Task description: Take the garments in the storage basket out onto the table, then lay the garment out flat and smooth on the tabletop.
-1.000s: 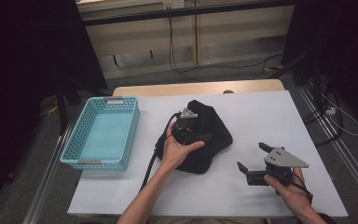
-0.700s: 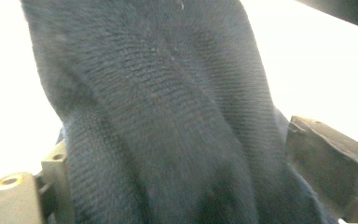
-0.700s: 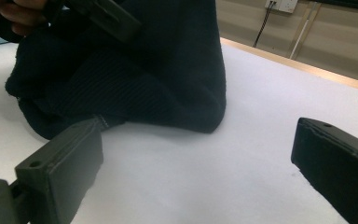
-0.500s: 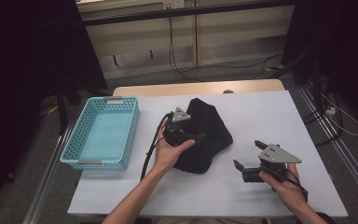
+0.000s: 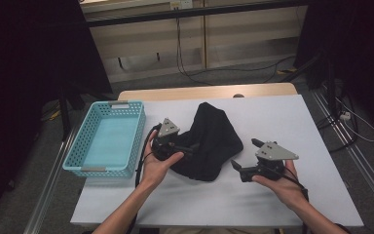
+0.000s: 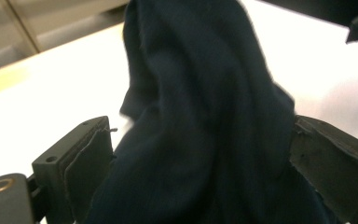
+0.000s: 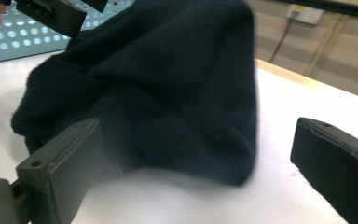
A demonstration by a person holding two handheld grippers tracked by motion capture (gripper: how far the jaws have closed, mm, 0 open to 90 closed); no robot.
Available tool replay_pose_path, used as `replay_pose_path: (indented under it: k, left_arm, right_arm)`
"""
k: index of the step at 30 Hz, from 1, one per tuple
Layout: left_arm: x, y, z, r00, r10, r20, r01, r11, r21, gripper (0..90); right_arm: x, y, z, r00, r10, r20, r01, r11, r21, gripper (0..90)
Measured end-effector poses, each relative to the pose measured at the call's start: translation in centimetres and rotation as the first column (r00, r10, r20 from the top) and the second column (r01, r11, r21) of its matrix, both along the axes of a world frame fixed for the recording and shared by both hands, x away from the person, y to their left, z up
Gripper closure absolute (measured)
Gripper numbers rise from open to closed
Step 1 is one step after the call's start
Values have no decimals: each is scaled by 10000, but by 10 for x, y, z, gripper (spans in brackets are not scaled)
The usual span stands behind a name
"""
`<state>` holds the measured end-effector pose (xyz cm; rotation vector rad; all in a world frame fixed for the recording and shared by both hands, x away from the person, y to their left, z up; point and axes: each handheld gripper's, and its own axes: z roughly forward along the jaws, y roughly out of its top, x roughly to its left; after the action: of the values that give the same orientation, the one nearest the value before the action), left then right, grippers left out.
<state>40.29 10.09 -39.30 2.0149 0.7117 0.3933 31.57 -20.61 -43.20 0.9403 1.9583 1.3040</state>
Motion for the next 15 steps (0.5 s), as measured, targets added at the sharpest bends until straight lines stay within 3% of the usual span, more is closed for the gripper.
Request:
replay_pose_path:
  k: [4, 8, 11, 15]
  left_arm:
    - [-11, 16, -5, 9999, 94, -116, -96, 9998, -145, 65]
    - [-25, 28, -16, 9999, 67, -150, -66, 10000, 49, 56]
    - [-27, 30, -20, 9996, 165, -232, -162, 9998, 110, 56]
    - [-24, 22, -25, 9982, -186, -562, 193, 9997, 115, 46]
  right_arm:
    - [14, 16, 2, 9994, 325, -101, -325, 9995, 24, 21]
    - [24, 29, 1, 9981, 512, -332, -516, 9986, -114, 26]
    - [30, 35, -1, 9965, 655, -527, -666, 9976, -196, 29]
    - [35, 43, -5, 9930, 780, -883, -810, 9963, -303, 44]
